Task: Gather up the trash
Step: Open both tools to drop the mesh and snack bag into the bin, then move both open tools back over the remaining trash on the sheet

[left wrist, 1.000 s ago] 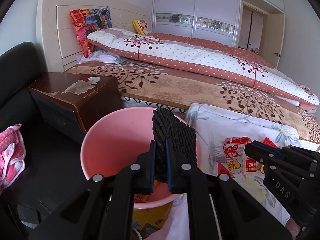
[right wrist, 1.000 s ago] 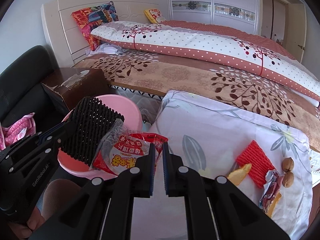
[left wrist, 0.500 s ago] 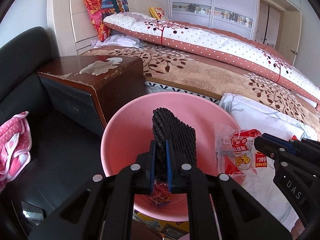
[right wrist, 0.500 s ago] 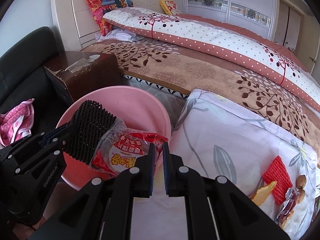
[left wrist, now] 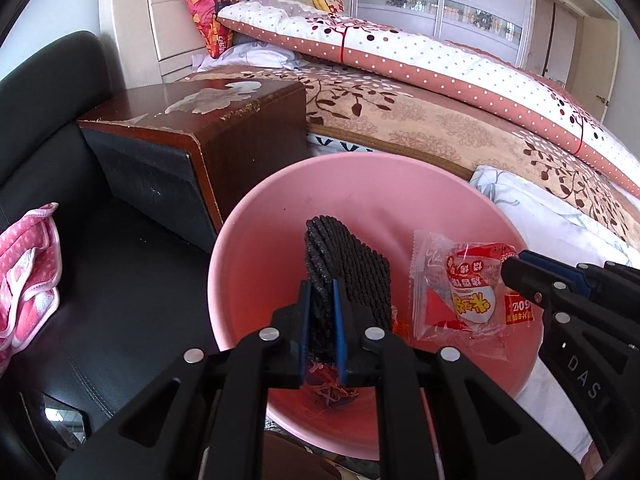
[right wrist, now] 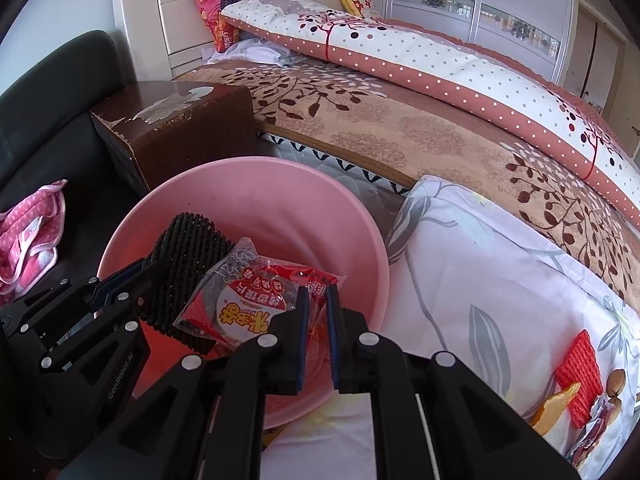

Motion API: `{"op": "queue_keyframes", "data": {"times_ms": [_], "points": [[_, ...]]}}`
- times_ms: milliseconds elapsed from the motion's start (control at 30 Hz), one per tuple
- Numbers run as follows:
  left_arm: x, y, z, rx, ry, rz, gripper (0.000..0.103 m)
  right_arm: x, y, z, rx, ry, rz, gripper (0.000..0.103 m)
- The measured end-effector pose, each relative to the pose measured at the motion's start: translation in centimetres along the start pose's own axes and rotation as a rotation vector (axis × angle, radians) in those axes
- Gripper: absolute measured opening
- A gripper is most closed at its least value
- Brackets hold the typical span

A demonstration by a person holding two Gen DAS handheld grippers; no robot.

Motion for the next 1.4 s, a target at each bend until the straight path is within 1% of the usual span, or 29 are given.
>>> {"op": "queue_keyframes", "data": {"times_ms": [33,67,100,167,233,300,333,400,433,567,767,900,1100,1267,1400], "points": [[0.0,0.1,-0.1,-0.008,0.000,-0.003,0.013,-0.1,0.1,0.0,0.000,0.003,0.006,0.010],[0.0,0.2,-0.2,-0.013,-0.002,-0.007,0.022,-0.1,0.1,0.0,0.002,0.003,0.010,0.010],[-0.1,0.2,-0.2,-0.013,-0.005,-0.005,0.034,-0.2,0.1,0.1,0.006,0.001,0.014,0.011],[-0.1,0.2,-0.3,-0.008,-0.012,-0.003,0.040,-0.3,0.1,0.0,0.004,-0.003,0.018,0.011],[-0.1,0.2,-0.4,-0.011,-0.016,-0.006,0.041,-0.3,0.0,-0.1,0.006,-0.001,0.027,0.013],[-0.1,0.1,-0.3,-0.011,-0.018,-0.008,0.041,-0.2,-0.3,-0.2,0.011,0.001,0.034,0.019],[0.0,0.0,-0.3,-0.008,-0.016,-0.009,0.041,-0.2,-0.4,-0.2,0.015,0.002,0.038,0.021],[0.2,-0.3,-0.2,-0.001,-0.010,-0.011,0.041,-0.1,-0.8,-0.2,0.027,0.004,0.042,0.028],[0.2,-0.5,-0.1,0.002,-0.009,-0.010,0.041,0.0,-1.0,-0.2,0.032,0.006,0.044,0.029],[0.6,-1.4,0.2,0.022,0.000,-0.011,0.045,0.6,-2.1,-0.3,0.048,0.022,0.051,0.030],[1.8,-3.6,0.8,0.085,0.027,-0.021,0.045,1.7,-4.4,-0.9,0.084,0.032,0.047,0.033],[3.3,-5.4,1.2,0.137,0.052,-0.031,0.046,2.5,-6.2,-1.5,0.117,0.032,0.034,0.040],[5.9,-7.6,1.1,0.183,0.091,-0.060,0.046,4.2,-8.9,-3.1,0.155,0.034,0.001,0.040],[8.2,-8.9,0.8,0.204,0.123,-0.082,0.046,6.1,-10.7,-4.6,0.163,0.067,-0.016,0.042],[10.0,-9.9,0.4,0.218,0.149,-0.097,0.046,7.6,-11.9,-6.0,0.166,0.092,-0.029,0.045]]}}
Point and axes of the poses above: each gripper's, at about its wrist camera, not at the fingertips, and y roughly the way its jaws point, x to its right, z to its top, the point moved 9 cm from there along y, roughly the way its jaws point, and after that the axes turned 4 degrees about y, right-handed, at the moved point
